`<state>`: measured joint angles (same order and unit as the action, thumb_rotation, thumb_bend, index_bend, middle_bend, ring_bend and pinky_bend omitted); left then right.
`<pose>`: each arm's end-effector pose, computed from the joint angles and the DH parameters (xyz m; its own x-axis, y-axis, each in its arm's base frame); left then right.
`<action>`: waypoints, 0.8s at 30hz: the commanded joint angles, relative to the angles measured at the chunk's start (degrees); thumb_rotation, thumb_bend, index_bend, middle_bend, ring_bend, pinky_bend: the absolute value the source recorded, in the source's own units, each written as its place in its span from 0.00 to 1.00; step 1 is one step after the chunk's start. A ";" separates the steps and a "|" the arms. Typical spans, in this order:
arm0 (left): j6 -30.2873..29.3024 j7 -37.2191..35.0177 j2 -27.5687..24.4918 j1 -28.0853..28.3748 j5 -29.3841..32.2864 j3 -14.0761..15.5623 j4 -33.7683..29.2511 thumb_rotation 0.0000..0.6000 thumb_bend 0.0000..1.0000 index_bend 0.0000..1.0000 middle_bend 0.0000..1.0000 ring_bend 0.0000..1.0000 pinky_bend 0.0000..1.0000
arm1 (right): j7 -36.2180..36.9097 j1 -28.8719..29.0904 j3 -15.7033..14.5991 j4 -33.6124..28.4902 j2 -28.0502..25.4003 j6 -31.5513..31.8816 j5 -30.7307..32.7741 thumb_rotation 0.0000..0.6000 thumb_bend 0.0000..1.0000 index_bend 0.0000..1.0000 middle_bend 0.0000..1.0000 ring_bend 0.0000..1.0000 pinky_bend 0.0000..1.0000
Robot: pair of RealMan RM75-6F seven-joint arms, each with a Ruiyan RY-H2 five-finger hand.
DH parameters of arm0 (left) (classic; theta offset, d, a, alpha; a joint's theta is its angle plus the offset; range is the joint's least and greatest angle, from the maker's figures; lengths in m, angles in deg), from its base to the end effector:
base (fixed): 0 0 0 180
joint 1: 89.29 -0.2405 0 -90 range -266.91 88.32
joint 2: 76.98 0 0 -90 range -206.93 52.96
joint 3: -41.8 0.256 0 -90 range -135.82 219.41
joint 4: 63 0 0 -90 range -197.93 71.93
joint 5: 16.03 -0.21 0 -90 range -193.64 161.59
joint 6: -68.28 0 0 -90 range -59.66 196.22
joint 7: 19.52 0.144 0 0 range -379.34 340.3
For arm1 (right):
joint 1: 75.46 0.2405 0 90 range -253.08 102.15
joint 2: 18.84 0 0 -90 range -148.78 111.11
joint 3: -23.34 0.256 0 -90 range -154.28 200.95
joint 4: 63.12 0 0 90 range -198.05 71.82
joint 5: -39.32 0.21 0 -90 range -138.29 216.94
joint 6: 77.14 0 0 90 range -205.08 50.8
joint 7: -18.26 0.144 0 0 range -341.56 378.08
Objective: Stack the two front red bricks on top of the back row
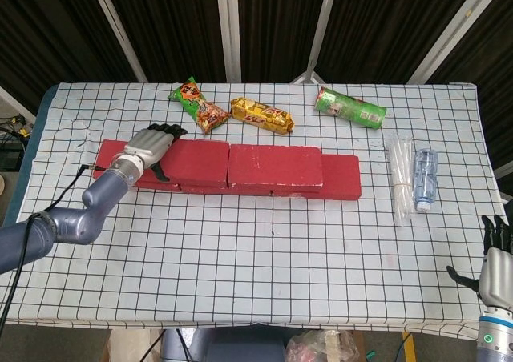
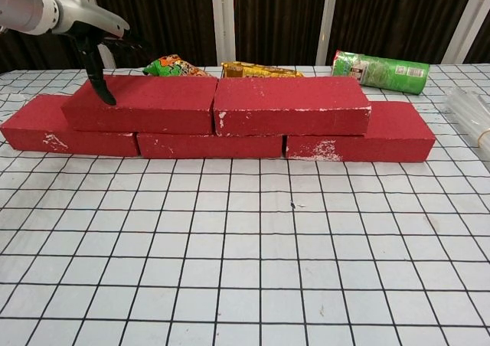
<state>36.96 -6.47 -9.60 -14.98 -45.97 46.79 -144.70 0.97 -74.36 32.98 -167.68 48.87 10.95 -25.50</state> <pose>-0.1164 0.4491 0.0847 0.5588 0.4510 0.6960 0.8283 -0.2612 -0.4957 -0.3137 -0.1719 0.1561 0.3857 0.0198 0.9224 -0.8536 0.3869 0.3487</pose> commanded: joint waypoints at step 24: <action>-65.49 -11.99 -10.29 -54.42 -54.17 9.21 -19.50 1.00 0.00 0.10 0.00 0.00 0.00 | -0.88 1.36 -6.04 2.28 2.43 -0.95 -14.01 1.00 0.13 0.07 0.00 0.00 0.00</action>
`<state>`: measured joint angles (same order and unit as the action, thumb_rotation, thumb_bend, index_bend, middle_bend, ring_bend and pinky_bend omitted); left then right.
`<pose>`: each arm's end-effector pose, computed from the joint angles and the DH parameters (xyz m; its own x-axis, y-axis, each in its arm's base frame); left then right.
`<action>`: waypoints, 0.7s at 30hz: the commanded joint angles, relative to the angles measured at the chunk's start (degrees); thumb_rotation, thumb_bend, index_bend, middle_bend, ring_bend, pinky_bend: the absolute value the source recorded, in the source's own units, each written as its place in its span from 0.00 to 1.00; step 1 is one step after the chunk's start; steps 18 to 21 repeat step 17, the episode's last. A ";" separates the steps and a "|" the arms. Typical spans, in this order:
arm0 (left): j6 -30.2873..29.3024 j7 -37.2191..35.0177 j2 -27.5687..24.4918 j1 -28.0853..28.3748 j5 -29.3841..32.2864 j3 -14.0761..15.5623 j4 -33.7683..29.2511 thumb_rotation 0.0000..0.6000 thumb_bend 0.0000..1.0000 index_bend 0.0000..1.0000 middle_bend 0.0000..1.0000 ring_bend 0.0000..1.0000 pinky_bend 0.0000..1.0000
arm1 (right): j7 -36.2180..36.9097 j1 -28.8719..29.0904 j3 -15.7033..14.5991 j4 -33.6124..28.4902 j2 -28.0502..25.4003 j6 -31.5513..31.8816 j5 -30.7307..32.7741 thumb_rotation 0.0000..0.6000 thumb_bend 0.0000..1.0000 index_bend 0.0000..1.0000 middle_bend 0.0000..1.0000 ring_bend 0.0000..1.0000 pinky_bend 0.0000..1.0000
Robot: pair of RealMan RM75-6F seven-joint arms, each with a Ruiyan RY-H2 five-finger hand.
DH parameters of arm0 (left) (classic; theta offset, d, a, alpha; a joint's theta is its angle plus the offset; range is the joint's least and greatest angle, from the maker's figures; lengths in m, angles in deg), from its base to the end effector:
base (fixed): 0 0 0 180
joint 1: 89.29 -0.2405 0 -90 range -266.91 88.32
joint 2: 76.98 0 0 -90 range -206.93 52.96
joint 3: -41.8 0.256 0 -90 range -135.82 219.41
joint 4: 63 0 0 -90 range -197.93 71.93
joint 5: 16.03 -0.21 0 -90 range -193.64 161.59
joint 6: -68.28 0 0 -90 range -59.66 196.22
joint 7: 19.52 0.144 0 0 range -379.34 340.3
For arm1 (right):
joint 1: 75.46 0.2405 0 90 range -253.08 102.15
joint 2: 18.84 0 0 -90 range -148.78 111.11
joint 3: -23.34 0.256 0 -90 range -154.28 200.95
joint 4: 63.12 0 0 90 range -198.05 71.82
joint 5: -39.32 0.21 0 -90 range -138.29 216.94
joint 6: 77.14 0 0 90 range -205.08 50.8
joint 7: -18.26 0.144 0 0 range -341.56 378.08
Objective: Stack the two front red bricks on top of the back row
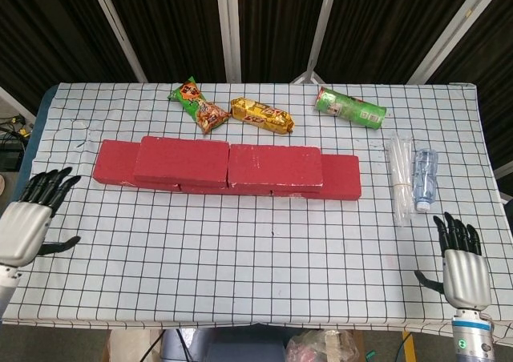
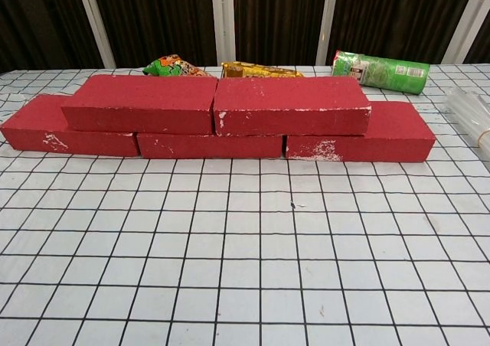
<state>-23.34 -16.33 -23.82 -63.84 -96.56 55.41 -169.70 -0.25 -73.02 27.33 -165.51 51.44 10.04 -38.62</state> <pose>-0.2454 0.2164 0.1867 0.4389 0.0246 0.8982 0.8852 -0.1830 -0.4276 -0.2881 -0.1679 0.1251 0.4224 -0.0249 0.9061 -0.8942 0.1521 0.4210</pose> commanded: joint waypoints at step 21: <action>-9.81 -5.53 12.76 -17.25 -9.08 -3.20 16.37 1.00 0.00 0.10 0.00 0.00 0.00 | 1.50 -0.86 -1.04 0.73 -0.80 1.35 -4.54 1.00 0.13 0.07 0.00 0.00 0.00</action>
